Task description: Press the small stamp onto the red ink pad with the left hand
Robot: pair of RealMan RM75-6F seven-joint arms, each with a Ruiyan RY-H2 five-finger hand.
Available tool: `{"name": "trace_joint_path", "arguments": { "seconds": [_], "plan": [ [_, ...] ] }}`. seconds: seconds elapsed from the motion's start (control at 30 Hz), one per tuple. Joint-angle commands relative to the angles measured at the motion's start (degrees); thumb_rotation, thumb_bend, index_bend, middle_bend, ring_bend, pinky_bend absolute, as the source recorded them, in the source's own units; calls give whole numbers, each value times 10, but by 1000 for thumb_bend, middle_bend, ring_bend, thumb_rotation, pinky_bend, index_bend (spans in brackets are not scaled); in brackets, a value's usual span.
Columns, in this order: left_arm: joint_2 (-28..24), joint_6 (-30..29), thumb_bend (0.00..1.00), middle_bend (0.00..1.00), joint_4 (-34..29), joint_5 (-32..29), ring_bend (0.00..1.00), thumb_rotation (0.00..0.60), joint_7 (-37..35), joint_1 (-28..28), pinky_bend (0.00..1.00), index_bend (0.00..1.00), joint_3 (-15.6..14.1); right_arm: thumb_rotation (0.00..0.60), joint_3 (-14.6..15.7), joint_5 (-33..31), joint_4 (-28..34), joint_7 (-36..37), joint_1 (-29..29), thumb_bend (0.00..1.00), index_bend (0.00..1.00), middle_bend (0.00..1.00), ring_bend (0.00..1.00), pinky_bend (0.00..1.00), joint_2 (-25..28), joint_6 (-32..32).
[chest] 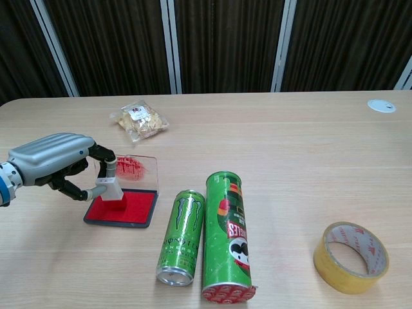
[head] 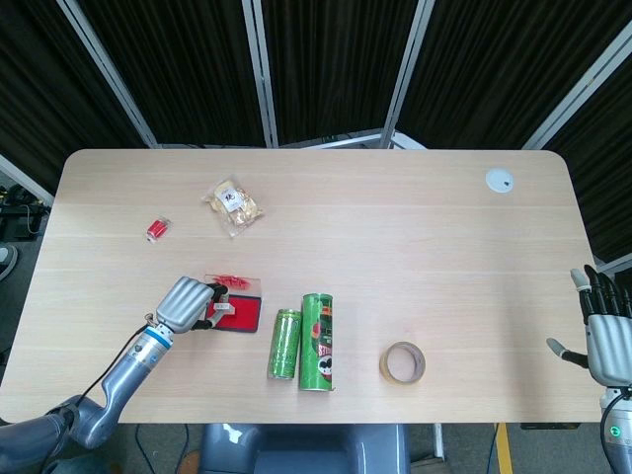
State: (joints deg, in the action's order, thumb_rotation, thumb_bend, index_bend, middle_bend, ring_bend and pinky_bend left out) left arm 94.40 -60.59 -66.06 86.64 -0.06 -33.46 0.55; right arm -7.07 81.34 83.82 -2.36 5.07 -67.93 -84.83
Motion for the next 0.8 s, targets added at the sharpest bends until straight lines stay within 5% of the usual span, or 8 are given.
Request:
{"name": "trace_joint_path", "arguments": {
  "seconds": [0.03, 0.8],
  "plan": [
    [5, 5, 413, 601, 7, -1, 919, 600, -2, 0, 985, 645, -2, 600, 0, -1, -1, 1, 0, 0, 0, 0, 0, 0, 0, 1],
    [43, 0, 413, 612, 58, 12, 919, 600, 2, 1, 984, 669, -14, 600, -1, 0, -2, 8, 0, 0, 0, 0, 0, 0, 0, -1]
  ]
}}
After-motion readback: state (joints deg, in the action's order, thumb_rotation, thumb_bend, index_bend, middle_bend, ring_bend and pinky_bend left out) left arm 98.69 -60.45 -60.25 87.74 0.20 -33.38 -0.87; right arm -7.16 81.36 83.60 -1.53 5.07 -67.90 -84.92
